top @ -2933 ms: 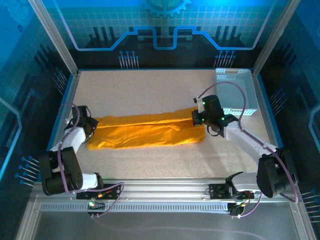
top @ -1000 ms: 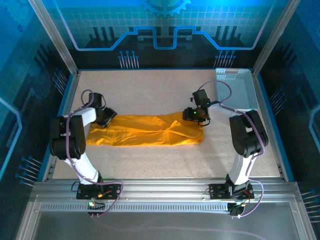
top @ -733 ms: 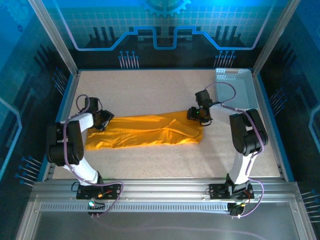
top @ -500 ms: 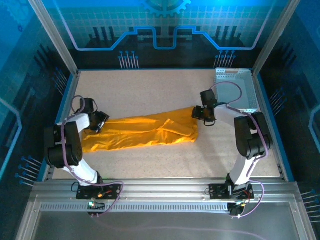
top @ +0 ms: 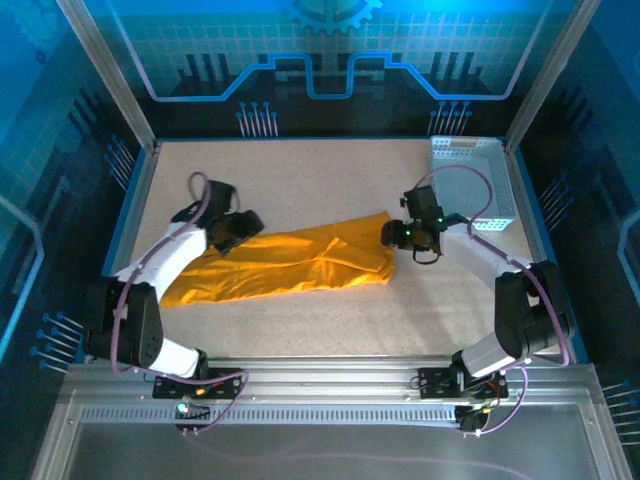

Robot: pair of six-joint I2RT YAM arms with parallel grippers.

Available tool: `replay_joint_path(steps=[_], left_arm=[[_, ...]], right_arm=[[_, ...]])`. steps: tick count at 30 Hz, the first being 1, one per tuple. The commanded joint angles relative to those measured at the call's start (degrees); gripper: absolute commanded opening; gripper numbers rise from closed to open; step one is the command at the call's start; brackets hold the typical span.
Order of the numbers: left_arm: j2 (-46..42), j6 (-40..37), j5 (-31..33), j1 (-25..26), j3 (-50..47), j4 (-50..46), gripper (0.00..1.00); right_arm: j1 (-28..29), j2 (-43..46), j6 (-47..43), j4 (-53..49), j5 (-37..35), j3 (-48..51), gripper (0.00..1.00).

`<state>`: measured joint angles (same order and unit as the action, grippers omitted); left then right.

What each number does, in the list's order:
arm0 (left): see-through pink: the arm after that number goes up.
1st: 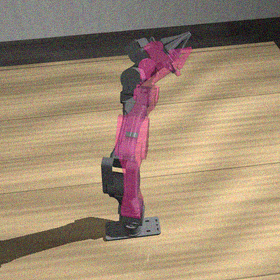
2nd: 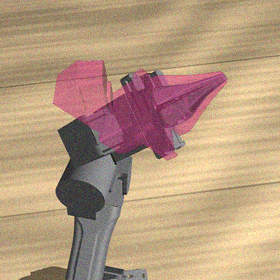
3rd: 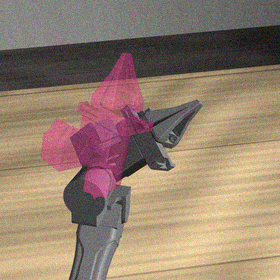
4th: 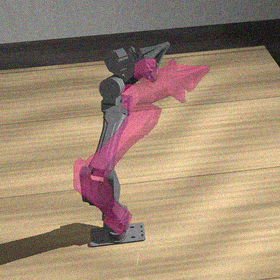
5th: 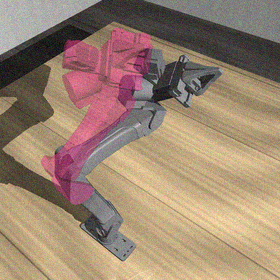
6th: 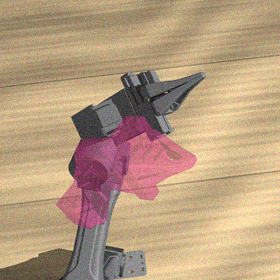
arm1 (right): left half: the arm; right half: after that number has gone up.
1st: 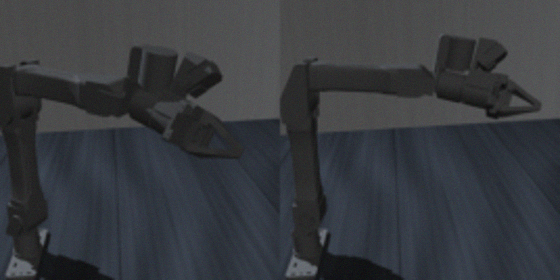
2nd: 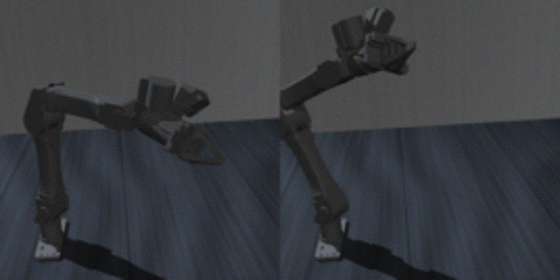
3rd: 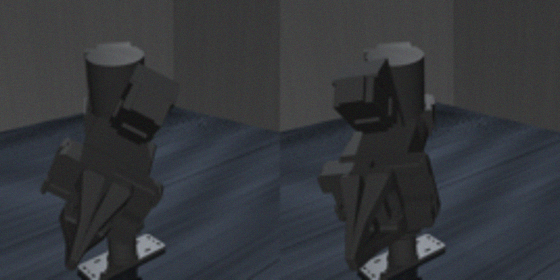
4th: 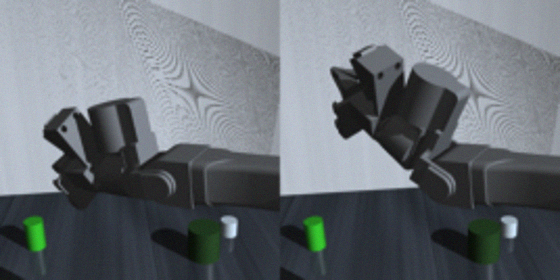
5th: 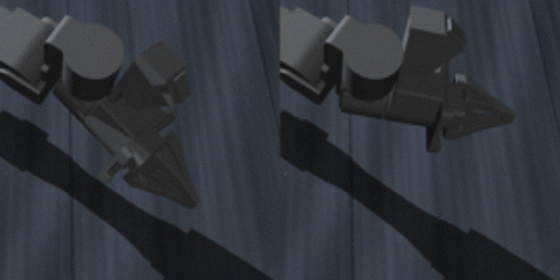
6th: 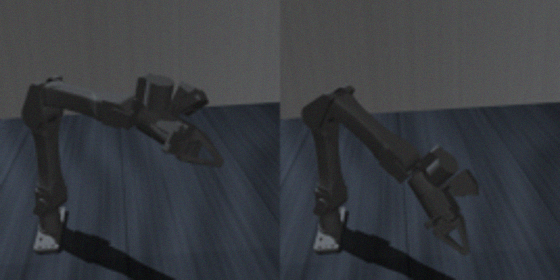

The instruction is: Fold the inside-out t-shirt

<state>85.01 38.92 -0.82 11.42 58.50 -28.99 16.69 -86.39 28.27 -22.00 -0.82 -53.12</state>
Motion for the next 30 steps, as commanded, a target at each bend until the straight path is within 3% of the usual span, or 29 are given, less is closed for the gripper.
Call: replay_joint_path(steps=[1, 5, 11, 17, 22, 30], left_arm=[[4.66, 0.88, 2.3, 10.7, 8.54, -5.02, 0.76], [10.04, 3.95, 6.08, 22.58, 14.03, -4.39, 0.76], [18.21, 6.42, 6.43, 32.24, 16.12, 0.69, 0.75], [21.98, 11.1, 5.84, 34.19, 9.65, 8.05, 0.73], [20.17, 14.58, 7.7, 34.19, 2.35, 11.96, 0.73], [16.29, 17.6, 7.65, 35.24, -6.62, 15.8, 0.73]], right_arm=[[-1.11, 3.17, 1.65, -1.52, 5.06, 4.21, 0.55], [-0.67, 3.0, -1.64, -1.17, 6.72, 3.76, 0.54], [-0.09, -2.56, -4.85, -1.76, 4.31, -3.47, 0.53], [0.87, -13.46, -6.65, -0.93, 8.75, -14.68, 0.52], [2.88, -25.15, -6.34, -2.83, 9.4, -25.29, 0.49], [2.21, -34.4, -3.02, -7.77, 3.78, -31.6, 0.46]])
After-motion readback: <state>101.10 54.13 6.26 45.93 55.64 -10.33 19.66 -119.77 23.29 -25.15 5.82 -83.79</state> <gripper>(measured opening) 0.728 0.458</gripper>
